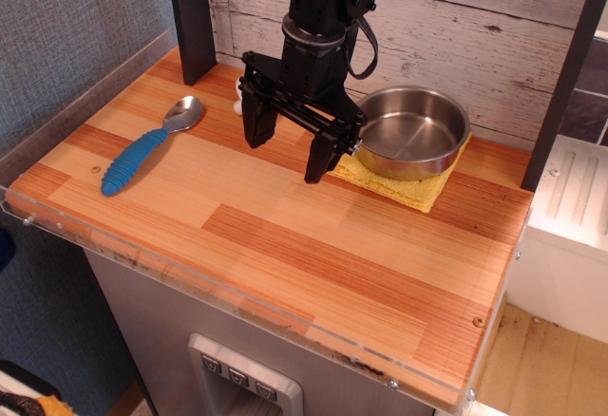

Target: Move the spoon closer to the silver vessel.

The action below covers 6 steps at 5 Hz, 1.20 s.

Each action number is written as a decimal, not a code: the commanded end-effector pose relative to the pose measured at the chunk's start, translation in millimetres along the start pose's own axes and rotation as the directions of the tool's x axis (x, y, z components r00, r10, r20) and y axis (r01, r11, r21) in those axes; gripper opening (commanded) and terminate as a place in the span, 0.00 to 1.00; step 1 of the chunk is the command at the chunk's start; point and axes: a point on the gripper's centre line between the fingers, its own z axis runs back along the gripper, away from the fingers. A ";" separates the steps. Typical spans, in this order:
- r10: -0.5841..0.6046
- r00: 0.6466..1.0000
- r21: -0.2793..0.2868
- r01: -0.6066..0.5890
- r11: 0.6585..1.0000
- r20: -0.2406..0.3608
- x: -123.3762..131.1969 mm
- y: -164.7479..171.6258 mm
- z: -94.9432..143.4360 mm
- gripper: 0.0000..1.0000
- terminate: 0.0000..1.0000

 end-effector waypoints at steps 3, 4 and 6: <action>0.132 0.991 -0.054 -0.130 0.990 0.037 -32.3 57.0 3.0 1.00 0.00; 0.211 0.976 -0.054 -0.209 0.976 0.044 -49.3 98.3 -5.8 1.00 0.00; 0.188 0.982 -0.033 -0.187 0.982 0.018 -33.4 141.4 -40.8 1.00 0.00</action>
